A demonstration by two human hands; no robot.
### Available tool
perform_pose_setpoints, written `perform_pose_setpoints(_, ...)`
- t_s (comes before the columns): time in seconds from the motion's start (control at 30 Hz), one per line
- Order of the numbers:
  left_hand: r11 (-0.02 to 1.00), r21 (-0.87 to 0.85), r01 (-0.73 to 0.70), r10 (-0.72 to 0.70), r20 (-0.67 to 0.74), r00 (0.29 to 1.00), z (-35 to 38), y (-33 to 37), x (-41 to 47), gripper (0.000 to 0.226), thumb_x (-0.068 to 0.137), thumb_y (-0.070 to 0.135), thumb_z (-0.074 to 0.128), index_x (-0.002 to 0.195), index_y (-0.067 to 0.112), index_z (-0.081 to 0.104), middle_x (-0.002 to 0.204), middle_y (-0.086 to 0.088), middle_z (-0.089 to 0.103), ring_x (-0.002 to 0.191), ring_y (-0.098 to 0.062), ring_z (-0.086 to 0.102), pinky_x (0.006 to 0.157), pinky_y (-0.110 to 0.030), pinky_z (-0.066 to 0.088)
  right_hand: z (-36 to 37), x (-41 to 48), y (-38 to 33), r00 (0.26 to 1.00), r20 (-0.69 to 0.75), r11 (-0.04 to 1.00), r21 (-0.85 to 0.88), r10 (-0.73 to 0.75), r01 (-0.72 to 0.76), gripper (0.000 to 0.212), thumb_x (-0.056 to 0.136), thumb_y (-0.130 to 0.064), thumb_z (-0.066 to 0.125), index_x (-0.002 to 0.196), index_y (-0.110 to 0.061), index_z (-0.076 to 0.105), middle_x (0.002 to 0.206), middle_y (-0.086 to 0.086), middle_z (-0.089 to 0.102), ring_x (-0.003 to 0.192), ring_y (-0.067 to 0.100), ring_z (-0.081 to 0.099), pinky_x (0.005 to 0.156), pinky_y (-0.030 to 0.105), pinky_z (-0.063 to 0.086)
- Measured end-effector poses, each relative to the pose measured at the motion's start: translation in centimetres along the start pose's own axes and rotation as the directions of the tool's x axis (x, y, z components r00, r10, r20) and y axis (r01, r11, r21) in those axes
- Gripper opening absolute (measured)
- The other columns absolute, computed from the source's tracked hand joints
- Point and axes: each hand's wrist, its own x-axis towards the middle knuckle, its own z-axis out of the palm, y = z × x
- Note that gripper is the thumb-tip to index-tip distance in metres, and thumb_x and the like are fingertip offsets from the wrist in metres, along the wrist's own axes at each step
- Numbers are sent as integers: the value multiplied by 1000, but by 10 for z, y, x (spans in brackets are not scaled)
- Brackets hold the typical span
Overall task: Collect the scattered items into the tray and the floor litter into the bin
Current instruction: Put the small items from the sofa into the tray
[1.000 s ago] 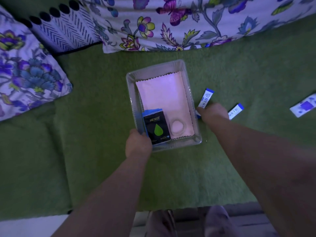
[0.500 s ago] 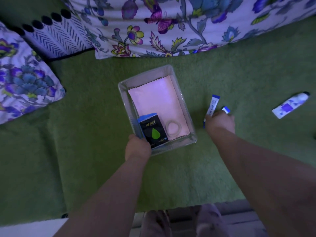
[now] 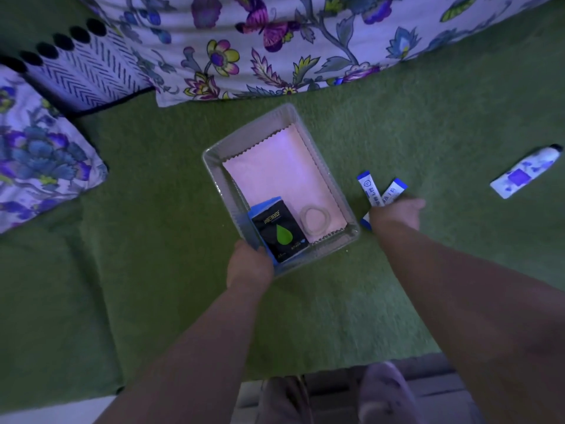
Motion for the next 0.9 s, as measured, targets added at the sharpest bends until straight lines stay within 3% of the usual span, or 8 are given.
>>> perform_pose_setpoints(0.13,1000,-9,3,-3,-7,1000,-1,2,-2,32,101,17,41,126,-2,43,131,-21,54,119,-33,54,88,-35,43,-1,-3,-5,994,76,994,-73,-79,85,34,87,-21,59,117,-4,61,115,18,65,107,34,63,87,37,50)
perform_pose_setpoints(0.27,999,-44,6,-6,2,1000,-3,3,-5,33,101,18,42,127,-2,43,131,-21,54,118,-34,54,89,-35,44,-12,-19,-16,973,-24,971,-75,-227,225,32,94,-16,44,123,-2,41,120,20,60,110,39,58,95,47,46)
perform_pose_setpoints(0.43,999,-46,-10,12,39,999,-14,0,-11,35,99,19,43,128,-2,46,129,-20,56,116,-34,55,85,-33,44,-32,-54,-32,875,-15,866,-154,-484,476,23,100,-15,31,120,-4,34,109,22,63,84,33,57,71,38,41)
perform_pose_setpoints(0.53,999,-45,-13,15,51,999,-27,0,-17,38,97,13,42,131,-3,47,129,-21,56,119,-36,54,93,-36,45,-28,-77,-40,827,86,808,-179,-556,562,22,100,-15,31,120,-5,33,104,23,64,85,37,61,69,41,46)
perform_pose_setpoints(0.7,996,-70,-49,53,59,997,-39,0,-22,41,96,7,41,136,-5,37,133,-22,51,122,-35,52,96,-36,43,-1,-108,-43,772,391,776,-194,-500,600,23,96,-12,40,119,-8,40,108,18,63,92,36,62,76,38,48)
perform_pose_setpoints(0.8,995,-78,-61,66,62,996,-42,-8,-18,41,97,8,41,136,-5,37,133,-22,51,122,-36,52,96,-36,43,19,-125,-39,761,462,742,-277,-455,611,23,96,-9,40,118,-9,41,100,10,59,88,29,57,79,37,47)
perform_pose_setpoints(0.9,994,-77,-78,84,77,993,-42,-19,-14,42,98,12,44,135,-6,34,133,-22,52,120,-33,54,84,-33,43,39,-139,-34,738,522,736,-273,-428,620,30,95,-8,39,125,-2,39,116,19,58,110,34,54,85,37,42)
